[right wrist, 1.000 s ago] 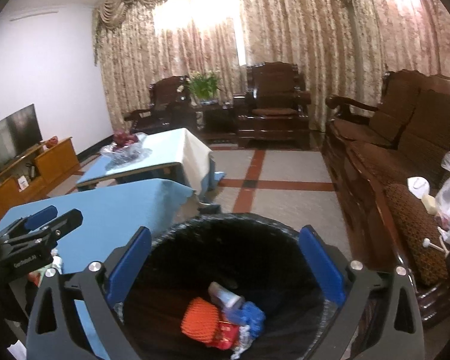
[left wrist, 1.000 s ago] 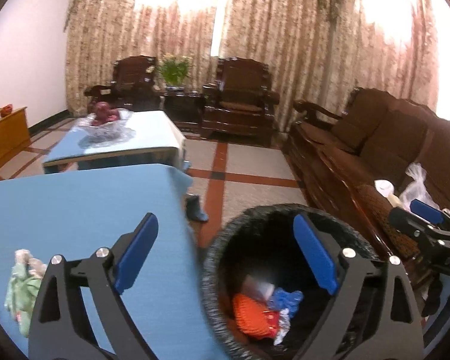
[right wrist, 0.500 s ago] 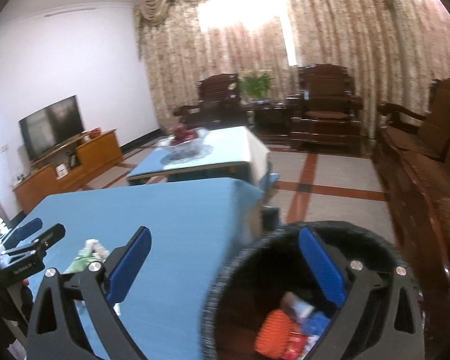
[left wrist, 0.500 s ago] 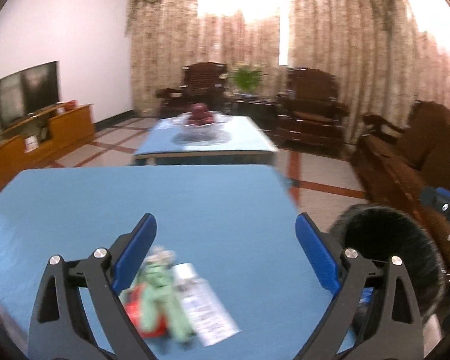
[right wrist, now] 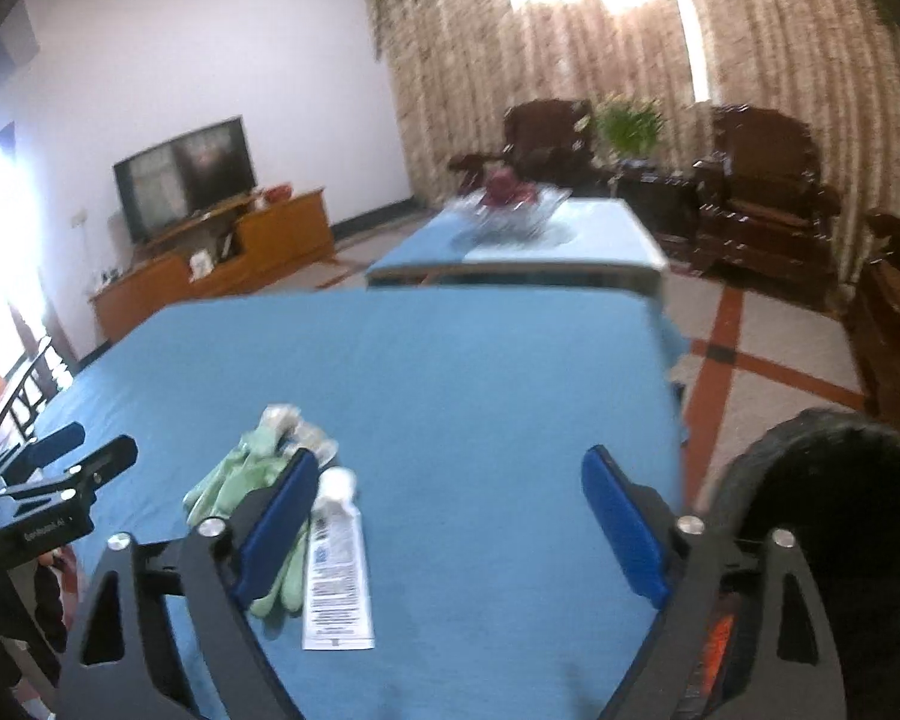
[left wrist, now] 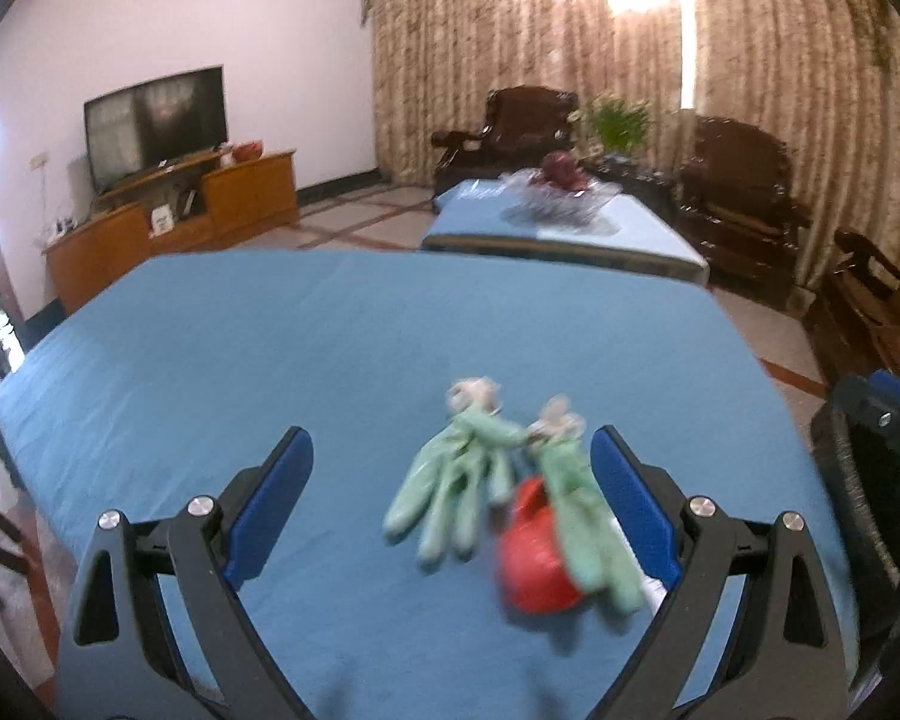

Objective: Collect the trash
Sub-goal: 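Grasp the white toothpaste tube with the right tool while the left tool grasps a green glove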

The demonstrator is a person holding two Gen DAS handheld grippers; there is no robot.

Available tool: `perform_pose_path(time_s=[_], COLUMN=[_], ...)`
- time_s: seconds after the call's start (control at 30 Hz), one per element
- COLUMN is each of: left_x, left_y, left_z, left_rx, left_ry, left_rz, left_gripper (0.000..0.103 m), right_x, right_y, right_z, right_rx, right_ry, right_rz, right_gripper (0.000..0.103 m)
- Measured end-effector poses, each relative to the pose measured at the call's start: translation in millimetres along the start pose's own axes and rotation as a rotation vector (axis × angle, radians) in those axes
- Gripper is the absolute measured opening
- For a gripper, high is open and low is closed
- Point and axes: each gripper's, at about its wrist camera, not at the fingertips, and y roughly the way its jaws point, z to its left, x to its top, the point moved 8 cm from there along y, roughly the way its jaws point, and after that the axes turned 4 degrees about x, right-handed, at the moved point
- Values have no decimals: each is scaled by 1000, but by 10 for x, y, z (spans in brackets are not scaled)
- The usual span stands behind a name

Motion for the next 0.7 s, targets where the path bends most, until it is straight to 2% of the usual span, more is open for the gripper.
perform_pose_path(time_s=[0.07, 0.17, 0.37, 0.7], left_x=[-61, -122, -172, -220], left_y=[63, 194, 422, 642], left_z=[108, 233, 304, 361], left_rx=[12, 21, 24, 24], left_ry=[-8, -19, -18, -20], left_rz=[16, 39, 67, 91], left_gripper=[91, 91, 91, 91], right_x=[-63, -179, -379, -444], right_y=[166, 429, 811, 1095], right_z=[108, 200, 322, 497], right_rx=[16, 24, 41, 76], right_ry=[-15, -42, -60, -85], right_rz=[33, 85, 174, 233], right_gripper=[77, 72, 70, 67])
